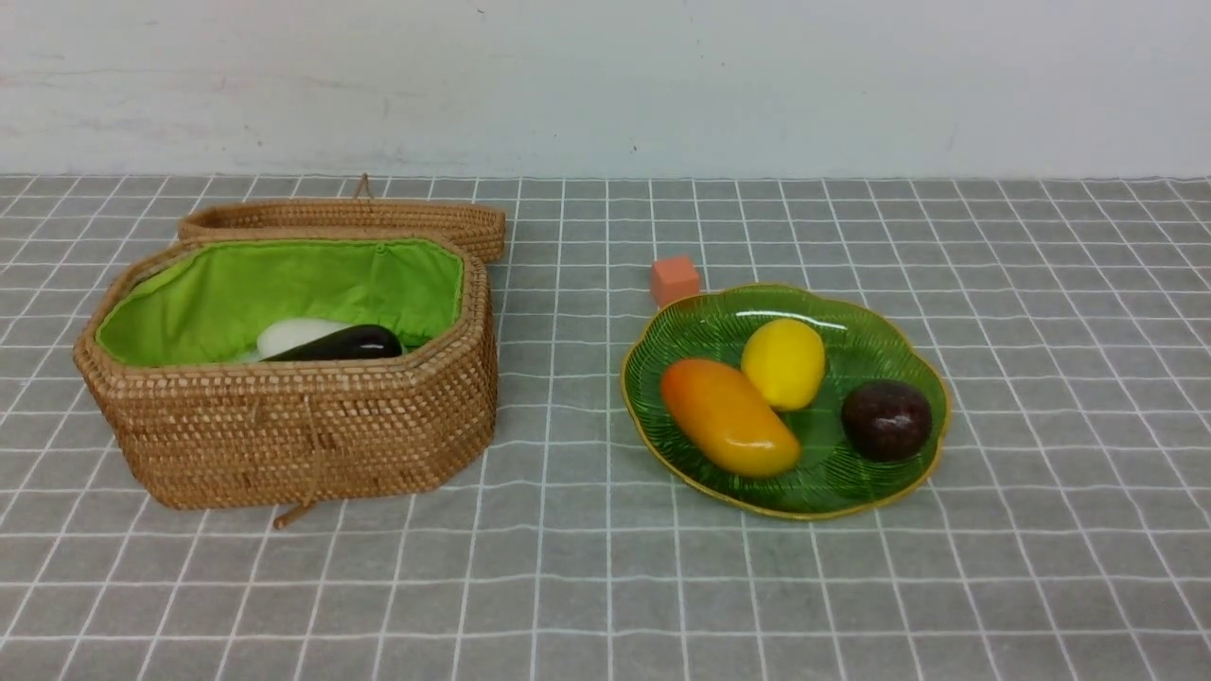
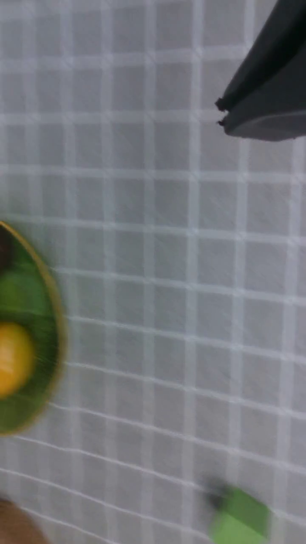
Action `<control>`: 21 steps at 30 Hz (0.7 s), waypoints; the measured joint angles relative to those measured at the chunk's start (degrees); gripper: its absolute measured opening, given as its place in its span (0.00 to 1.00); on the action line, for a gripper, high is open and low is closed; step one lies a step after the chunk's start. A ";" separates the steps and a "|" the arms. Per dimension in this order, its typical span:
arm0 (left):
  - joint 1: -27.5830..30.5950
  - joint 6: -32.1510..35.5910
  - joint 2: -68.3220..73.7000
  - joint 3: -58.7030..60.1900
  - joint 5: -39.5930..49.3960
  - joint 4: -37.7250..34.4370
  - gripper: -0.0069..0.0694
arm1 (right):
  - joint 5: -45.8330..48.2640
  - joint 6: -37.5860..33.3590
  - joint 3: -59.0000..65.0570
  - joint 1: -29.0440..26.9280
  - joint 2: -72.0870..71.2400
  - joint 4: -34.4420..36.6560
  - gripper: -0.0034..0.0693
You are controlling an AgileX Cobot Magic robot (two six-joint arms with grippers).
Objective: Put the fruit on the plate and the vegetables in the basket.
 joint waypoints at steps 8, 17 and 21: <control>0.00 0.00 0.00 0.00 0.00 0.00 0.40 | -17.28 -3.87 15.14 -8.78 -16.61 -3.56 0.04; 0.00 0.00 0.00 0.00 -0.05 0.00 0.40 | -27.41 -4.04 35.14 -10.27 -26.56 -4.01 0.04; 0.00 0.00 0.00 0.00 -0.05 0.00 0.40 | -28.42 -4.08 35.35 -10.27 -26.62 -4.14 0.04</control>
